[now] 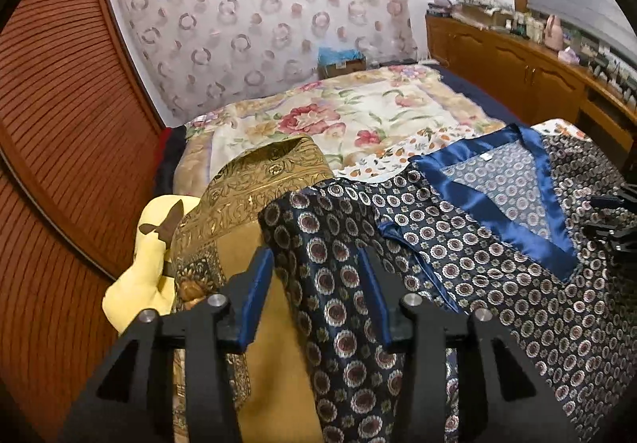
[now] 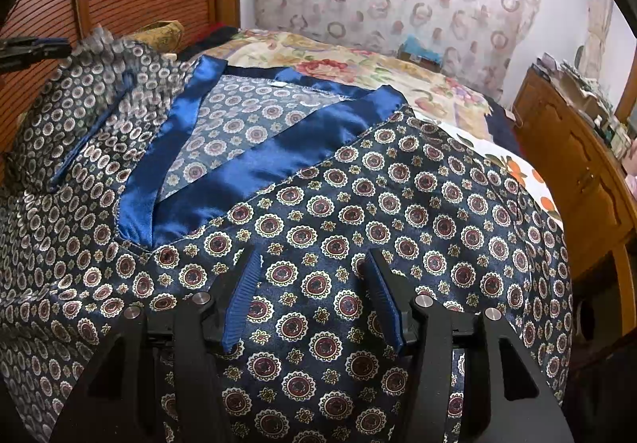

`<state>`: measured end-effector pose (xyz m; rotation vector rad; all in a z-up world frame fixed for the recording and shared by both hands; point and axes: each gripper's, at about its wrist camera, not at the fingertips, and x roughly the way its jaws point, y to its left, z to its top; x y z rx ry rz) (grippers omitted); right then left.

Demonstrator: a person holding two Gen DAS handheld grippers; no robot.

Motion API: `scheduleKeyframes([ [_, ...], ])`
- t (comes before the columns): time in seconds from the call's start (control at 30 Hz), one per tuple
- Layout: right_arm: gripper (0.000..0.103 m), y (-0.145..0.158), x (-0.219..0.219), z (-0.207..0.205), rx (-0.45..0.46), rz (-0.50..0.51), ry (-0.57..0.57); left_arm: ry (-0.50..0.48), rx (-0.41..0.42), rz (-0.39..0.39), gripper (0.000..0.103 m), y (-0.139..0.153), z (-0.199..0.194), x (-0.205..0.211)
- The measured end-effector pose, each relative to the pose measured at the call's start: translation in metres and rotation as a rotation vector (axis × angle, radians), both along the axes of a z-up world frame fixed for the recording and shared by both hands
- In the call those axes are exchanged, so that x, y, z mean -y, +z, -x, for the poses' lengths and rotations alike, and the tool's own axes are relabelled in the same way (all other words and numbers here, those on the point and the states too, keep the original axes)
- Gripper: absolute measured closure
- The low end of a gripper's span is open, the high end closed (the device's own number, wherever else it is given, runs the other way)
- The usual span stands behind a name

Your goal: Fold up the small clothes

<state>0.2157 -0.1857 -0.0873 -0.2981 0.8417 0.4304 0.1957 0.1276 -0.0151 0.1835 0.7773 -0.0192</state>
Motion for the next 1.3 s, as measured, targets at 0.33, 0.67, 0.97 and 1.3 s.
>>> scheduleKeyframes([
  [0.33, 0.046, 0.000, 0.001, -0.001, -0.002, -0.003, -0.001, -0.056, 0.039, 0.131, 0.050, -0.011, 0.054, 0.027],
  [0.67, 0.044, -0.001, 0.005, -0.001, -0.013, -0.021, -0.006, -0.203, -0.010, 0.200, 0.043, -0.047, 0.076, 0.102],
  [0.97, 0.044, 0.038, 0.059, 0.018, 0.073, -0.093, -0.084, -0.211, -0.099, 0.151, 0.043, -0.073, 0.063, 0.131],
  [1.3, 0.046, 0.029, 0.184, 0.023, 0.033, -0.073, -0.313, -0.218, -0.119, 0.158, 0.042, -0.087, 0.061, 0.137],
])
